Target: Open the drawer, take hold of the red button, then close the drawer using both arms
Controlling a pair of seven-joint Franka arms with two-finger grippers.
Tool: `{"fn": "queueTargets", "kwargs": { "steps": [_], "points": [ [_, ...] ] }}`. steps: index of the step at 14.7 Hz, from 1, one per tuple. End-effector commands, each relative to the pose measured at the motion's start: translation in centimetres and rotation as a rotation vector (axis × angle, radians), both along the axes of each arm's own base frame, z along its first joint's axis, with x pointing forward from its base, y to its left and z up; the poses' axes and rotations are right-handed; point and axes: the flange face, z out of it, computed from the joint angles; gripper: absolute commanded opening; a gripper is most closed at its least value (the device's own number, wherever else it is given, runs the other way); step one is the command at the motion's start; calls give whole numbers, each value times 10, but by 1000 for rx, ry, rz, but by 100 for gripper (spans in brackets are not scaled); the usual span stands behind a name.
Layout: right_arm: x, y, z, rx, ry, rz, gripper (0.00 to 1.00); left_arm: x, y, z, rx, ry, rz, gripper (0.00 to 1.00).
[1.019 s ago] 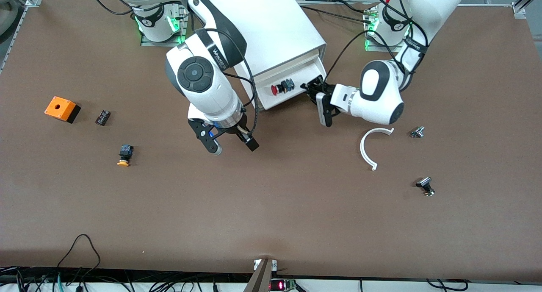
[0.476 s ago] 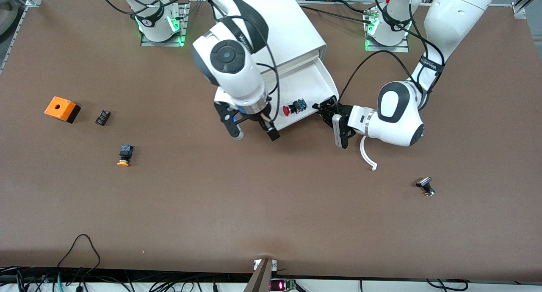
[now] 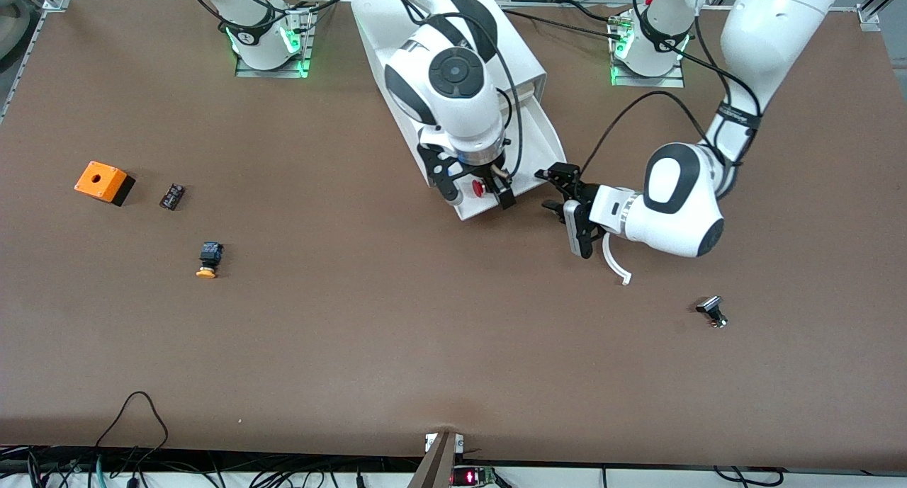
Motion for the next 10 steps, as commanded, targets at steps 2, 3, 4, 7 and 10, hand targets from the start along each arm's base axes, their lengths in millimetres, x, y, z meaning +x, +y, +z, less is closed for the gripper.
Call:
{"fn": "queueTargets", "kwargs": {
  "steps": [2, 3, 4, 7, 10],
  "points": [
    [-20, 25, -32, -57, -17, 21, 99, 29, 14, 64, 218, 89, 2, 100],
    [-22, 25, -39, -69, -10, 24, 99, 33, 18, 74, 271, 98, 12, 100],
    [-26, 25, -47, -79, -1, 29, 99, 37, 21, 83, 318, 101, 28, 100],
    [-35, 25, -61, -105, 13, 57, 93, 49, 40, 99, 407, 150, 148, 100],
    [-29, 21, -53, -102, 1, 123, 6, 58, 57, 117, 498, 160, 219, 100]
  ]
}}
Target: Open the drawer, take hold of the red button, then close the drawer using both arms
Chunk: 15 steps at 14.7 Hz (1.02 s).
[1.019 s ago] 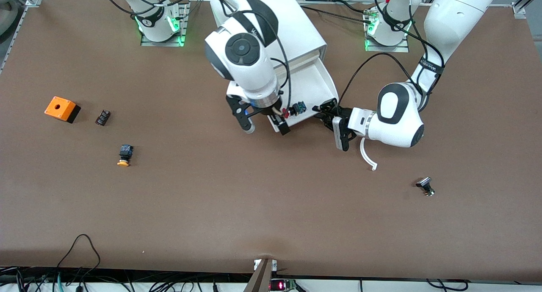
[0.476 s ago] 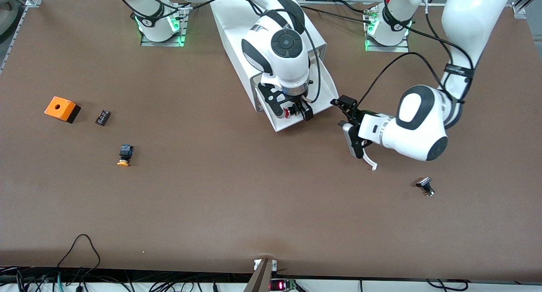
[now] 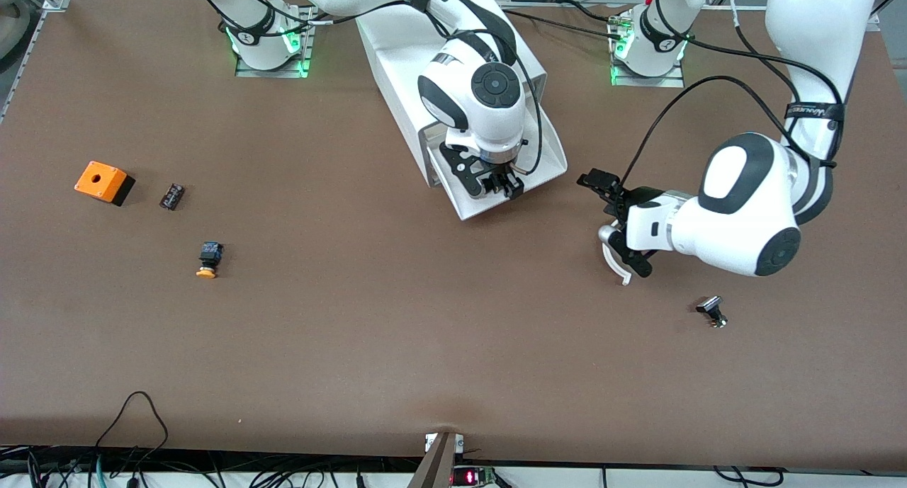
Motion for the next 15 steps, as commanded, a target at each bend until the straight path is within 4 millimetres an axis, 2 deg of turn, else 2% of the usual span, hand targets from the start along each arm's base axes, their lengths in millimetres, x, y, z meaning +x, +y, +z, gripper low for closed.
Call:
{"fn": "queueTargets", "kwargs": {
  "steps": [1, 3, 5, 7, 9, 11, 15],
  "points": [
    [1, -2, 12, -3, -11, 31, 0, 12, 14, 23, 120, -9, 46, 100],
    [-1, -2, 15, -5, -6, 31, 0, 12, 16, 26, 172, 29, 102, 100],
    [6, -4, 35, 2, -10, 27, 0, 13, 20, 29, 251, 50, 162, 100],
    [30, -20, 58, 32, 6, 8, 0, 16, 21, 40, 302, 41, 202, 100],
    [49, -41, 83, 82, 11, 103, 0, 21, 30, 46, 395, -17, 189, 100],
    [74, -74, 102, 90, -1, 222, 0, 24, 30, 59, 487, -81, 142, 100],
    [124, -159, 125, 70, 10, 517, 0, 25, 23, 54, 509, -79, 129, 100]
  ]
}}
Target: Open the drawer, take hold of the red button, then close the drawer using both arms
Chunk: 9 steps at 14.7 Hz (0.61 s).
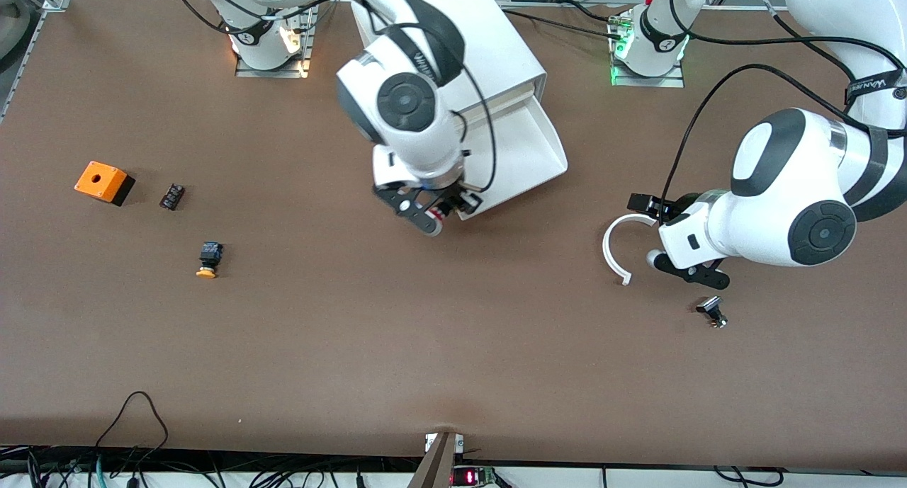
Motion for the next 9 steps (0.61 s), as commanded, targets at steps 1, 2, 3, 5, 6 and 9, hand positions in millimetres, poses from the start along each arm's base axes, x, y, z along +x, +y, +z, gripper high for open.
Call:
{"fn": "queueTargets", "kwargs": {
  "steps": [1, 2, 3, 5, 6, 9],
  "points": [
    [27, -55, 13, 11, 19, 194, 0, 2, -16, -6, 39, 22, 41, 100],
    [41, -79, 12, 12, 21, 240, 0, 2, -20, -18, 36, 56, 107, 100],
    [55, -103, 9, 12, 20, 284, 0, 7, -24, -25, -8, 59, 158, 100],
    [75, -157, 0, -17, 19, 401, 0, 12, -28, -56, -79, 37, 232, 100],
    [80, -180, -6, -36, 22, 457, 0, 11, -31, -69, -78, 25, 264, 100],
    [84, -252, -33, -60, 10, 592, 0, -3, -65, -98, -34, 8, 361, 100]
  ]
}}
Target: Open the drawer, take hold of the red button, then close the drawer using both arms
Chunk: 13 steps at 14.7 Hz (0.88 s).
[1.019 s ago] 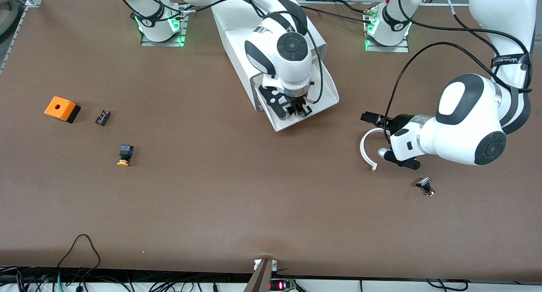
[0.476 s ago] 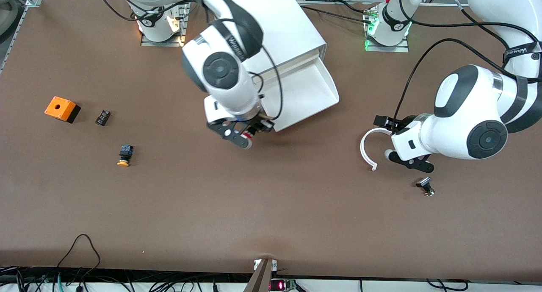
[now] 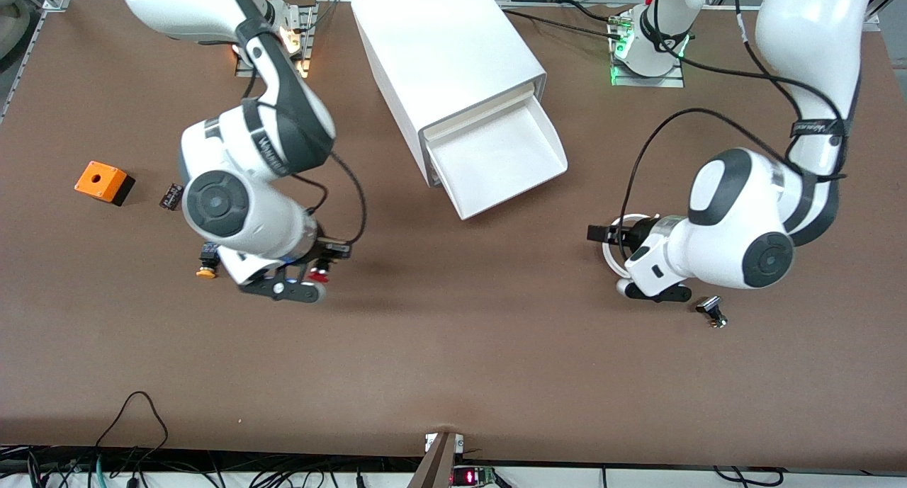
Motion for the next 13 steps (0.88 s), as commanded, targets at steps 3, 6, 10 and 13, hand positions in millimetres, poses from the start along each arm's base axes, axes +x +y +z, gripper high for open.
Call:
{"fn": "queueTargets", "kwargs": {
  "steps": [3, 6, 10, 13],
  "points": [
    [-27, -90, -59, 5, -51, 164, 0, -47, -68, -11, 90, -12, 144, 100],
    [-40, -125, -104, 3, -74, 181, 0, -86, -115, -19, 144, -61, 213, 100],
    [-53, -189, -168, -13, -137, 220, 0, -129, -145, -39, 163, -120, 298, 100],
    [-60, -207, -200, -3, -123, 168, 0, -146, -166, -42, 220, -139, 294, 100]
  ]
}}
